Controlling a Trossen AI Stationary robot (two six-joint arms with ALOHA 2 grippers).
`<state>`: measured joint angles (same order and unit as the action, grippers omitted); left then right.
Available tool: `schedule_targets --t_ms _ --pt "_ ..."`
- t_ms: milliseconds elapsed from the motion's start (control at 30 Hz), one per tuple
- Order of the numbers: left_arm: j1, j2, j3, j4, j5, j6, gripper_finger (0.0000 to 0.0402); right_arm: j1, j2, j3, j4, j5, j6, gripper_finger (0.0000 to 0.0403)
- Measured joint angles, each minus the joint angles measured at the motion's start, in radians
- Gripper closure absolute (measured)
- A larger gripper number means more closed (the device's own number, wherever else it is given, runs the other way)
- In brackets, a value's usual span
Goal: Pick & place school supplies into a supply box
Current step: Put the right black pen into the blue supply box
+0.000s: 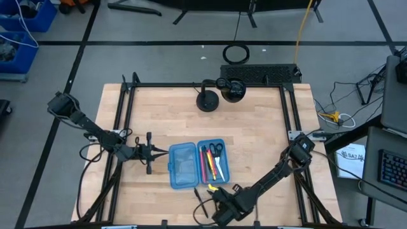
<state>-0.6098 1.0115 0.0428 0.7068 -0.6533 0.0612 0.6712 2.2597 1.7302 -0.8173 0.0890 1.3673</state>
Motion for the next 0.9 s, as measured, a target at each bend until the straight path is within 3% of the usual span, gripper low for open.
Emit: schedule_targets --t_ms 333,567,767,900 --pt "0.000 0.000 0.000 0.000 0.012 0.000 0.0380 0.014 -0.111 -0.002 0.030 0.117 0.026 0.0375" --pt "0.000 0.000 0.000 0.000 0.035 0.000 0.0380 0.019 -0.157 0.004 0.239 0.138 0.024 0.0375" --pt "0.000 0.000 0.000 0.001 0.035 -0.009 0.0380 -0.001 -0.286 0.005 0.228 0.440 0.138 0.0375" --pt "0.000 0.000 0.000 0.001 0.035 -0.015 0.0380 -0.045 -0.367 0.008 0.101 0.543 0.206 0.0375"
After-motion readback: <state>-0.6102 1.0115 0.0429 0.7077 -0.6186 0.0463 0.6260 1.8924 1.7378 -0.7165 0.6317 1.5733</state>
